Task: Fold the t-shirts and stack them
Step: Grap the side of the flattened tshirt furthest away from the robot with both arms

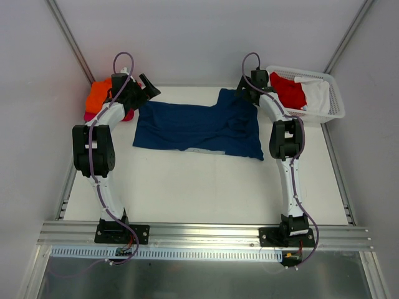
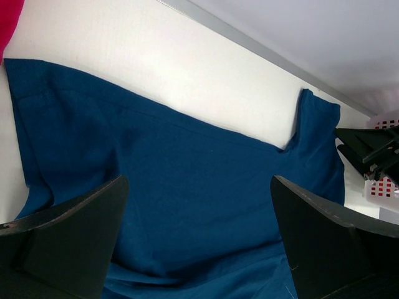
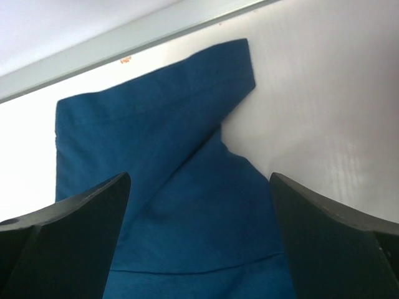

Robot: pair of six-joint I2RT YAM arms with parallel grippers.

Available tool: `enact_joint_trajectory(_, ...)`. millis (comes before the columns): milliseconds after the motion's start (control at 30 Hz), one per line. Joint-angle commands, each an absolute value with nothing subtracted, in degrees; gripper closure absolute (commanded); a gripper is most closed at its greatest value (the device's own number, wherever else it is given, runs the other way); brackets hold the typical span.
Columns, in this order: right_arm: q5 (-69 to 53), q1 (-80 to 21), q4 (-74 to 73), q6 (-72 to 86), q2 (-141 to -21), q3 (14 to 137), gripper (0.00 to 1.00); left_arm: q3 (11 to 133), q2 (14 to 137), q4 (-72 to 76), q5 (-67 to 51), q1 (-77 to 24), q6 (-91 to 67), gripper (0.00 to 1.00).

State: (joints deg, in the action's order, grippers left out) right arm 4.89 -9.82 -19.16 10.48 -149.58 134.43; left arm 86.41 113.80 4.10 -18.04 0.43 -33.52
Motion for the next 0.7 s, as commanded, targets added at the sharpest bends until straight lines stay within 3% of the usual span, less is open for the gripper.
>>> enact_joint_trajectory(0, 10.7, -2.7, -16.8, 12.0, -147.5, 138.4, 0.01, 87.4, 113.7, 6.3, -19.4, 0.3, -32.7, 0.01)
enact_joint_trajectory(333, -1.6, -1.3, -12.0, 24.7, -154.2, 138.7, 0.01, 87.0, 114.4, 6.3, -19.1, 0.3, -32.3, 0.01)
enact_joint_trajectory(667, -1.0, -1.8, -10.4, 25.3, -154.1, 138.3, 0.02, 85.4, 113.8, 6.2, -18.5, 0.3, -32.2, 0.01)
